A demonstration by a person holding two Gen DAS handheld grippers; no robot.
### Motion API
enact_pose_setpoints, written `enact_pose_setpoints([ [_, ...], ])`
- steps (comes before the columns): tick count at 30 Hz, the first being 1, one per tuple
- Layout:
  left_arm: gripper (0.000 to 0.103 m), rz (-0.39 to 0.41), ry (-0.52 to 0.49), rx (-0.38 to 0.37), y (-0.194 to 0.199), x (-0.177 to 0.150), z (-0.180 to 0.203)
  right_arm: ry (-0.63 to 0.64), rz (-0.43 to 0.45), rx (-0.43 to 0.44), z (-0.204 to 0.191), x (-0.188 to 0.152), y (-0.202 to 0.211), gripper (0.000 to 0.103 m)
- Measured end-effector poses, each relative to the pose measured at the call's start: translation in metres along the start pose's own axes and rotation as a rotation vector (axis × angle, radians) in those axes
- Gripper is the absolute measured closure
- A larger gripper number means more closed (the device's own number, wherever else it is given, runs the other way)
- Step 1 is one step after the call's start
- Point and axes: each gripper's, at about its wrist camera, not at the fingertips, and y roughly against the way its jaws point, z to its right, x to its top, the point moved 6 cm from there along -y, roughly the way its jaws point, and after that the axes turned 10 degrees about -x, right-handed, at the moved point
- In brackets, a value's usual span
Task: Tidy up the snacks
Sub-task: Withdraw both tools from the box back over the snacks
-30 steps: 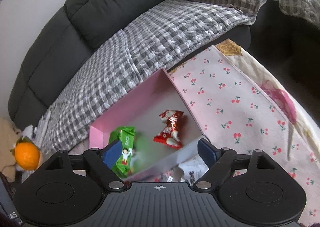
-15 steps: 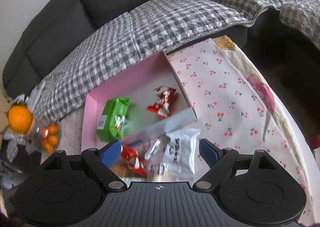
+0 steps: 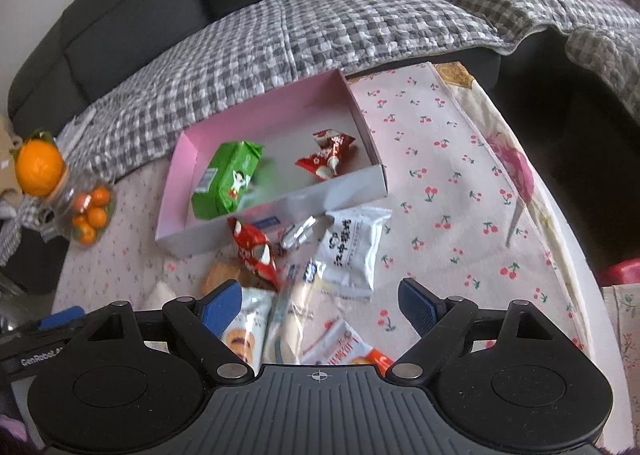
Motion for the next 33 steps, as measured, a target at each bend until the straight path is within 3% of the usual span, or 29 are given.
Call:
enact_pose_setpoints([
  [8,0.001,-0.032,-0.036,0.028,0.014,-0.03,-0.014,0.043,-0.06,0.032,-0.004,-0.027,-0.001,0.016],
  [19,0.001,-0.13,0.022,0.006,0.025,-0.071,-0.035,0.151,-0.139,-0.004,-0.004,-0.075,-0.01,0.015],
  [22,0.001,-0.154,-0.001,-0.044,0.025,-0.079,-0.033,0.192,-0.138,-0.012,-0.003,-0.08,-0.009,0.015],
  [28,0.005,-0.189,-0.145,-0.141,0.023,-0.096,-0.022,0.304,-0.118,0.033,-0.009,-0.088,-0.013,0.015],
  [33,0.011,-0.292,-0.222,-0.215,0.015,-0.115,-0.014,0.389,-0.15,0.04,-0.016,-0.106,-0.02,0.015],
])
